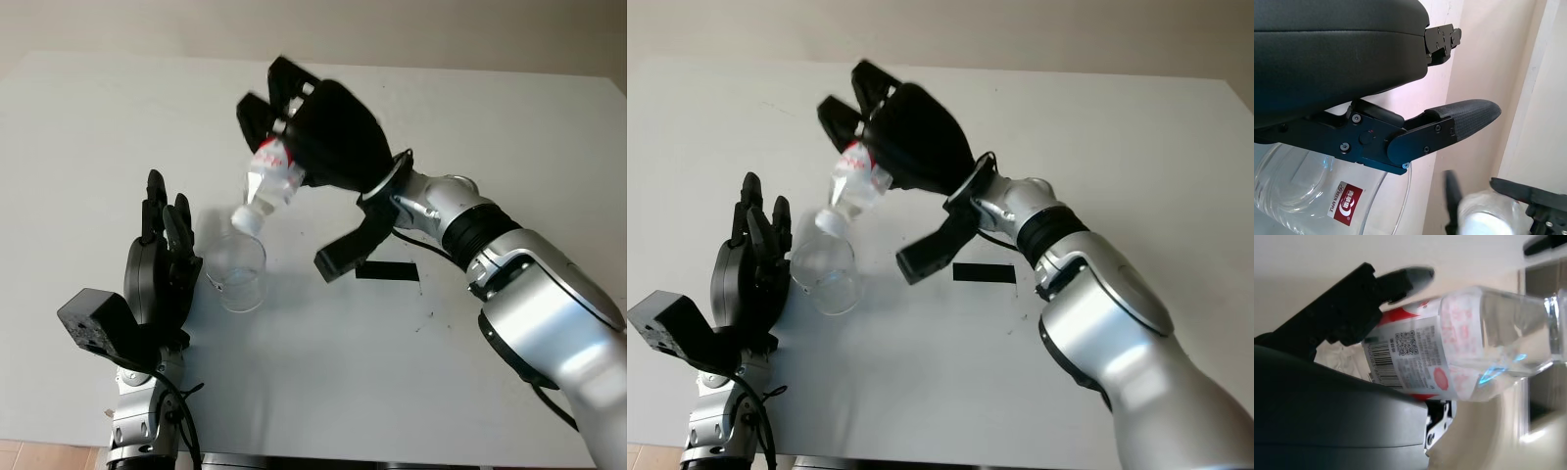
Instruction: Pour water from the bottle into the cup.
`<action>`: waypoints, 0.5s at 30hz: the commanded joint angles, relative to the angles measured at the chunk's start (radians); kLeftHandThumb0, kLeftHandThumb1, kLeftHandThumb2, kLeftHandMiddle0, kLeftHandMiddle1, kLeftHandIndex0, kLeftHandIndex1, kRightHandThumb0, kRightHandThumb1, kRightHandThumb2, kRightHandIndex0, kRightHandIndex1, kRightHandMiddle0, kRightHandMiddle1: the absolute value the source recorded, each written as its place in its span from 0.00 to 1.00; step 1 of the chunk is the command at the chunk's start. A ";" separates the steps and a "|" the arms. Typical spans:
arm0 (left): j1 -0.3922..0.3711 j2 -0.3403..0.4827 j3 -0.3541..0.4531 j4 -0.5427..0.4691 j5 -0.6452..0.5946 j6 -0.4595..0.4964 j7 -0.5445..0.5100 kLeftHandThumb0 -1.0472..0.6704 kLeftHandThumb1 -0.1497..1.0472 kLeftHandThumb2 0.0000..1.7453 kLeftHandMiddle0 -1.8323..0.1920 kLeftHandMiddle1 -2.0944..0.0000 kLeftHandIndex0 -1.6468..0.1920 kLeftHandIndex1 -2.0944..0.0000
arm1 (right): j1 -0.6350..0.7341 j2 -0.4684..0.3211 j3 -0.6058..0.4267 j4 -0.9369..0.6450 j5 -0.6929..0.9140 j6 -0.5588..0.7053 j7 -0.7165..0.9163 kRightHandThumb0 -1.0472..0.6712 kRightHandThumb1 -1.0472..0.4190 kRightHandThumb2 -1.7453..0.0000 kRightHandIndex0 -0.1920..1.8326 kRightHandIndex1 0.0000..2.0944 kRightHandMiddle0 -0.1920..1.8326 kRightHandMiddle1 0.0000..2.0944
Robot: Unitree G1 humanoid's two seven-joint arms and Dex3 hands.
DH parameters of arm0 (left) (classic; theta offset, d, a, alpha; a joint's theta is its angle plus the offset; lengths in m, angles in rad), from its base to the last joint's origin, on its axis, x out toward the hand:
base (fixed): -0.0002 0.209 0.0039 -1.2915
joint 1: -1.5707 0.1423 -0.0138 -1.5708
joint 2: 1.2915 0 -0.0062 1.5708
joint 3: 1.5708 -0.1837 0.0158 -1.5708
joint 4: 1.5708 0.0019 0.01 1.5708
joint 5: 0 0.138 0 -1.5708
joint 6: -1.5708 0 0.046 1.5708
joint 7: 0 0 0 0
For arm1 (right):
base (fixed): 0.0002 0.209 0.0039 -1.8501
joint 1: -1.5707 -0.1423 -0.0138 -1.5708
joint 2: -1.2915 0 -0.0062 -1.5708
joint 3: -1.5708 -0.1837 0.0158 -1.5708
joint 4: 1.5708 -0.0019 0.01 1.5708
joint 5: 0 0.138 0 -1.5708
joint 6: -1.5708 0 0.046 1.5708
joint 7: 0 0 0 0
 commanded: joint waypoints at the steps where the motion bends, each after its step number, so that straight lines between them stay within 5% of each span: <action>1: 0.006 -0.003 -0.002 0.003 0.002 -0.006 0.001 0.16 1.00 0.42 0.94 0.97 0.97 0.97 | 0.048 -0.001 -0.088 -0.025 0.110 -0.013 0.112 0.55 0.21 0.54 0.76 1.00 0.54 1.00; 4: 0.010 -0.002 -0.001 -0.001 0.002 -0.003 0.002 0.16 1.00 0.42 0.94 0.97 0.97 0.97 | 0.101 0.006 -0.192 -0.069 0.273 -0.018 0.303 0.55 0.17 0.60 0.79 1.00 0.58 1.00; 8: 0.009 0.005 -0.002 0.003 0.004 -0.005 -0.006 0.16 1.00 0.42 0.94 0.97 0.97 0.97 | 0.184 0.015 -0.323 -0.164 0.493 0.036 0.580 0.53 0.02 0.84 0.75 1.00 0.60 1.00; 15: 0.006 0.006 0.001 0.002 -0.005 0.006 -0.014 0.16 1.00 0.42 0.94 0.97 0.97 0.97 | 0.391 0.017 -0.496 -0.602 0.788 0.540 0.915 0.49 0.00 0.89 0.67 1.00 0.59 1.00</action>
